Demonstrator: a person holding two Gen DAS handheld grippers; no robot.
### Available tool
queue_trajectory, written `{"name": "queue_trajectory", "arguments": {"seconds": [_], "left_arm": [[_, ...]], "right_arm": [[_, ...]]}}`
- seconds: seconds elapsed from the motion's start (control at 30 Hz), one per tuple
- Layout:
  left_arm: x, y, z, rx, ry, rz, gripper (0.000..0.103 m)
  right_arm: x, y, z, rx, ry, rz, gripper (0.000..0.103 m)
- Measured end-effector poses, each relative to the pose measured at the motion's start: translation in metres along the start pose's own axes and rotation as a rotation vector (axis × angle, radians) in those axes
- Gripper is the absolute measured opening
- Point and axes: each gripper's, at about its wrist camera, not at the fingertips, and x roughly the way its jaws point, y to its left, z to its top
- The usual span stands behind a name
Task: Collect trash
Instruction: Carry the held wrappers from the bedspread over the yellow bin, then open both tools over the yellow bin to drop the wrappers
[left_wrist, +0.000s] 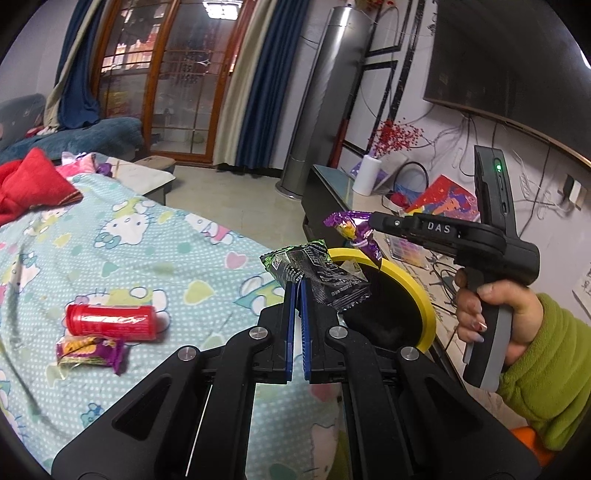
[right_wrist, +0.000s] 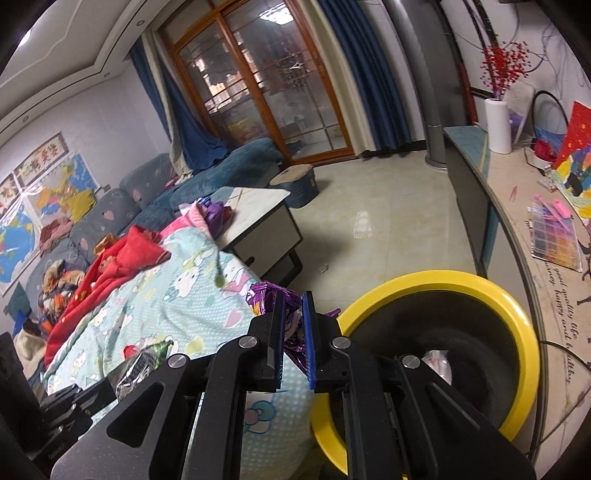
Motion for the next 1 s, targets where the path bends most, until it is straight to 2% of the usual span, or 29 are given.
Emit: {"name": "queue_trajectory", "arguments": {"seconds": [0.4,1.0], "left_arm": [[0.016,-0.039,-0.005,0.095,0.033,-0.049,0.001],[0.053,-0.081,-0.017,0.208,0.103,-0.103,0.001]], "right_arm": [[-0.019,-0.045,0.002,0.104,-0.038,-0.067,0.009],[-0.031,-0.091,0.001,0.172,-0.06,-0.179,0.009]]}}
